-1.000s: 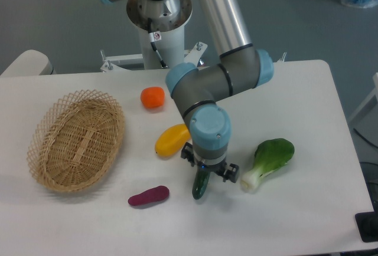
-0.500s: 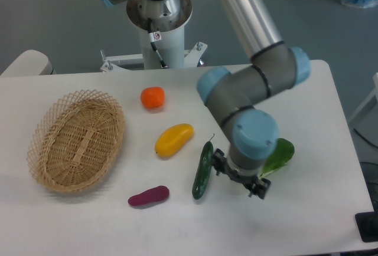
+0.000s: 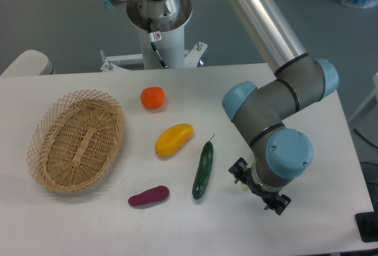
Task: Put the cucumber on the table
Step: 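Lift the open gripper up and away from the cucumber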
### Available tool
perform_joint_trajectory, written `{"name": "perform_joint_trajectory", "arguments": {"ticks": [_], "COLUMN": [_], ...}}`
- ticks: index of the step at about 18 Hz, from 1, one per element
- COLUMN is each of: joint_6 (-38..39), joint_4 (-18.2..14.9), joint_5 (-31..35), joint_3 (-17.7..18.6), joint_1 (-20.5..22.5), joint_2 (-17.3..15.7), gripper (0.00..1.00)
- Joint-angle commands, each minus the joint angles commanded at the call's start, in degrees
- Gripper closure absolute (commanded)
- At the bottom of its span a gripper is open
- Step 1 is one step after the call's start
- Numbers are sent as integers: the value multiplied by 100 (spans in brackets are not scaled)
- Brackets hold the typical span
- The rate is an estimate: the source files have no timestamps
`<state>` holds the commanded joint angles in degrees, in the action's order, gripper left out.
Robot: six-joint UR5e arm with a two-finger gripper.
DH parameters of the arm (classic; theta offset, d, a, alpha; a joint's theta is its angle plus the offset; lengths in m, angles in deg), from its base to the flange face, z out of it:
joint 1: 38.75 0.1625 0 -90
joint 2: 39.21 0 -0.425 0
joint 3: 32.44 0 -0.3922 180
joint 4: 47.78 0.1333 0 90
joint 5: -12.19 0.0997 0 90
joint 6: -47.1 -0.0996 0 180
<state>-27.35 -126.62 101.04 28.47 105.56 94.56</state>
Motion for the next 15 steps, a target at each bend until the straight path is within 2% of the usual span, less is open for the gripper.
{"name": "perform_joint_trajectory", "arguments": {"ticks": [4,15], "joint_6": [-499,-905], "joint_4": [26,79], "joint_5": [26,53], "joint_3": [-70,17], "joint_1": [0,-27], "joint_2": [44,26], "gripper": [0,0]}}
